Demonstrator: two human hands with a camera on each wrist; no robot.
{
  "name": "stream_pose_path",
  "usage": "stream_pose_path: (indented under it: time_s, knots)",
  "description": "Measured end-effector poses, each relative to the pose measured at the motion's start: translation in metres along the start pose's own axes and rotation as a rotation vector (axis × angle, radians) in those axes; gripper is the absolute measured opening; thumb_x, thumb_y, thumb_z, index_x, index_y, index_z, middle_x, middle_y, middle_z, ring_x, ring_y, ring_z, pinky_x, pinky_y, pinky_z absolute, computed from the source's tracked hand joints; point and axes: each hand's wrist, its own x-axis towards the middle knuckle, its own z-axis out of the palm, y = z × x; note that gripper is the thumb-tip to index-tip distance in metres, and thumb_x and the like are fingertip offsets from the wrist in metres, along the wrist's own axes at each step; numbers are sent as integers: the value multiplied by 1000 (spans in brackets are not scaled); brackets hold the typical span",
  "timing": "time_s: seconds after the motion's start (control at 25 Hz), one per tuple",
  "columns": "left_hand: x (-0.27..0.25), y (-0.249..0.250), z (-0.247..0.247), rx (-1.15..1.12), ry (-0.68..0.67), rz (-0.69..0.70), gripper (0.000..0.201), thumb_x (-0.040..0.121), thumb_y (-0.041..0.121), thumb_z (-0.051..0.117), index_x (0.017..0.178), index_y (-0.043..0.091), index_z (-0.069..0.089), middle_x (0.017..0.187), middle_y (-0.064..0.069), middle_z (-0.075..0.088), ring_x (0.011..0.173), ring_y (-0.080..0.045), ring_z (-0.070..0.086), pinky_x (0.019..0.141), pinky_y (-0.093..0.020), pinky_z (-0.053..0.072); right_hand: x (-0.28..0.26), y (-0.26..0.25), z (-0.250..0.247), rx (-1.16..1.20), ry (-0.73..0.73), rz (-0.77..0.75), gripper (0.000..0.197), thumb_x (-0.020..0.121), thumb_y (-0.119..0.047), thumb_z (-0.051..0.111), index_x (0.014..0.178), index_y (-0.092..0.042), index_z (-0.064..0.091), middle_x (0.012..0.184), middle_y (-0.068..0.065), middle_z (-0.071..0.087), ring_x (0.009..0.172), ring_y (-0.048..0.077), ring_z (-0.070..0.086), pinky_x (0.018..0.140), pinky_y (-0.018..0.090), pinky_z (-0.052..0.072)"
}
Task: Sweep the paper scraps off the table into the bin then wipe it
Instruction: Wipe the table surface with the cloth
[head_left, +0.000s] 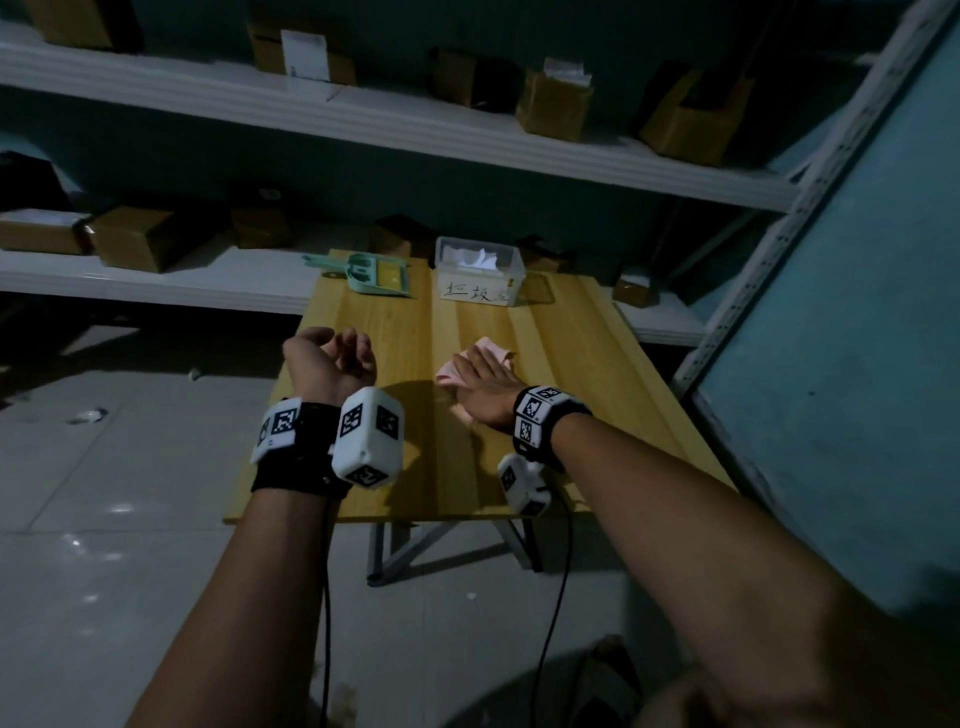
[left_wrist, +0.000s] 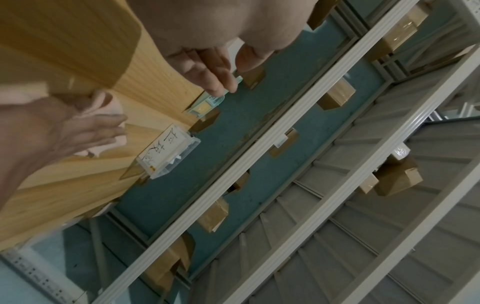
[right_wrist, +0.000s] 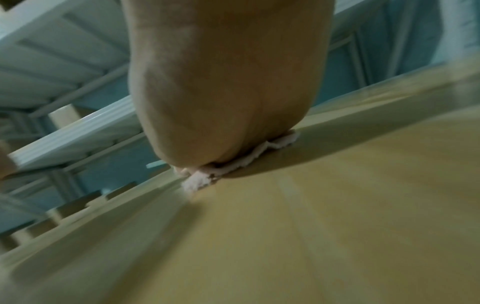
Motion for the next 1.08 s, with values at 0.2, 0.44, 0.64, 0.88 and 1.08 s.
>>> stream_pose_path:
  time_s: [0.2,0.44,0.64,0.88,1.08]
  knots:
    - [2,-2,1,-1,24,23,12,88,15,49,86,5,55,74,-3,57,60,-17,57,51,-16,44,-14,37,-2,67,12,89,61,105,-45,12,157,-19,-7,163,3,-19,150,20,-19,120,37,-10]
    - [2,-10,4,11,38,30,14,89,16,49,86,4,57,74,-3,58,64,-16,58,58,-19,46,-23,89,2,127,7,212,60,105,-46,11,156,-23,-8,162,3,-21,150,22,-19,122,42,-8]
    - [2,-19,9,-18,34,33,13,90,14,49,90,3,56,76,-4,58,66,-18,58,60,-20,47,-32,122,5,153,21,326,60,104,-47,13,157,-23,-5,163,3,-19,150,21,-18,122,42,-6]
    - [-5,-25,12,-21,52,49,11,90,12,49,90,3,56,78,-4,60,64,-17,59,63,-20,49,-37,151,8,182,33,379,61,104,-47,15,157,-23,-4,163,5,-17,150,24,-16,121,43,-6]
    - [-2,-24,12,-16,65,42,12,90,13,50,92,4,56,83,-4,61,70,-17,61,62,-20,50,-49,171,8,230,61,457,62,104,-46,17,157,-22,-3,164,6,-15,151,24,-15,121,42,-6]
